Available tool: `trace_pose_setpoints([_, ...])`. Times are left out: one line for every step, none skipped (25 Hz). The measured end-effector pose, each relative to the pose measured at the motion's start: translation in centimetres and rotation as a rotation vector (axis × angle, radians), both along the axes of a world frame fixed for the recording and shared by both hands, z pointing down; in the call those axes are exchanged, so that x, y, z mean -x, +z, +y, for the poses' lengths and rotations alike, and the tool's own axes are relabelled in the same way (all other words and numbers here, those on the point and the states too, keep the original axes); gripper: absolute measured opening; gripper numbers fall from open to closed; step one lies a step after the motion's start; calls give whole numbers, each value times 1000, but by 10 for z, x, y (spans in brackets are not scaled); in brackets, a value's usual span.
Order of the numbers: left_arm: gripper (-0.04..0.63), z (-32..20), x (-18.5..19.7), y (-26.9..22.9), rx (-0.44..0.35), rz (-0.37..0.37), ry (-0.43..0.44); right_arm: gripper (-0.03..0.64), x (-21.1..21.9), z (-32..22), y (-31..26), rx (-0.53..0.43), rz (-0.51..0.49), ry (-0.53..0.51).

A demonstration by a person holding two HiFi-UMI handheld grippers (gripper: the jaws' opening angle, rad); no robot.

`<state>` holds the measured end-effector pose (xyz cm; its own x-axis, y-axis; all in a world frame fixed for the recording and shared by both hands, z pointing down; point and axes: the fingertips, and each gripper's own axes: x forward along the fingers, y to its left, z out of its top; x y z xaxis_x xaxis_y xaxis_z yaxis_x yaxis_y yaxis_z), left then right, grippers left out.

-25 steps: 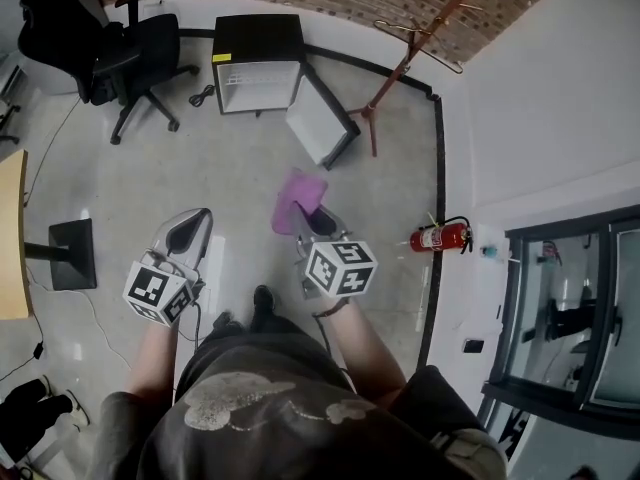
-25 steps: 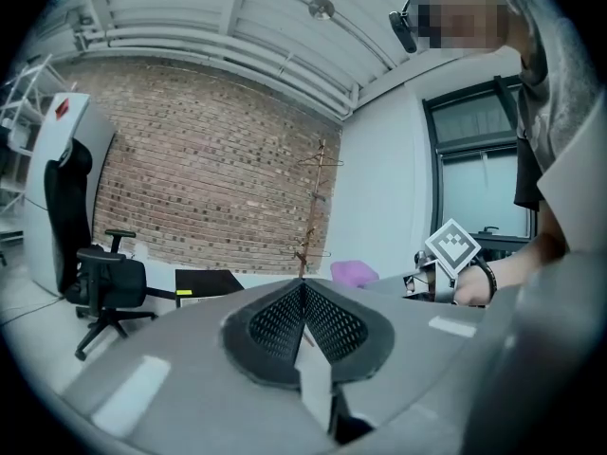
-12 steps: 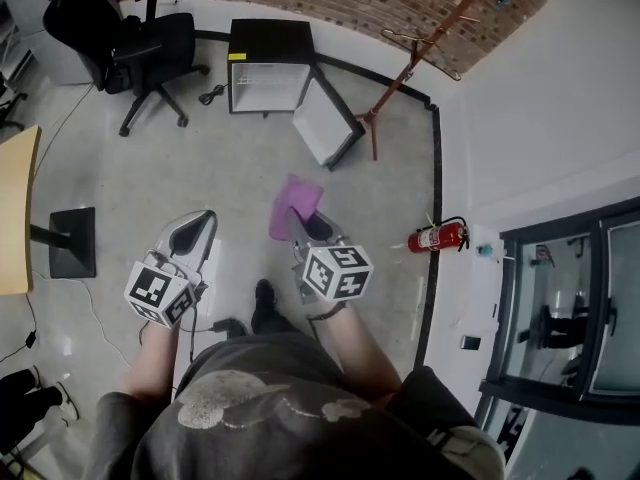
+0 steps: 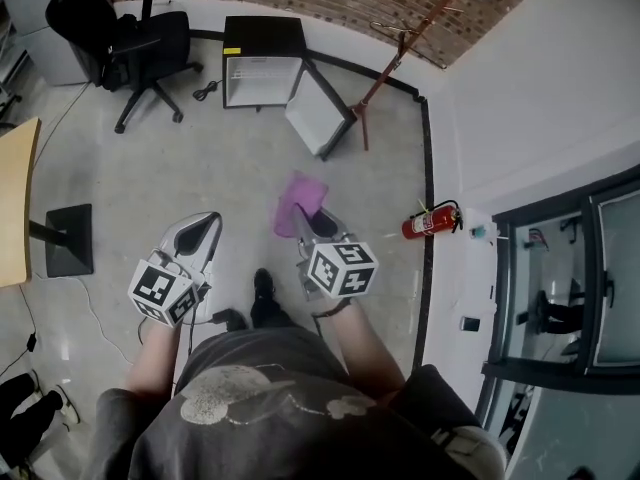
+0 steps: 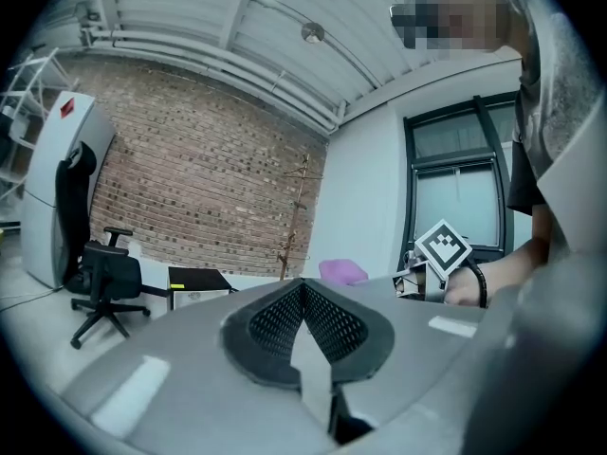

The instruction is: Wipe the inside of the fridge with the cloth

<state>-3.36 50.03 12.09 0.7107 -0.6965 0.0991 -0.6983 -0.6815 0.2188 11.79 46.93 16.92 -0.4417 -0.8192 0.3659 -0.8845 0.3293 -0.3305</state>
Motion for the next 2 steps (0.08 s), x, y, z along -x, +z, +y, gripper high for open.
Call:
trace_pose_setpoints([17,4,0,0,-1,0,3,71,0,5,1,3,4,0])
trace_pose_setpoints([17,7,0,0,-2,0,5,71,0,9,1,6,7,-1])
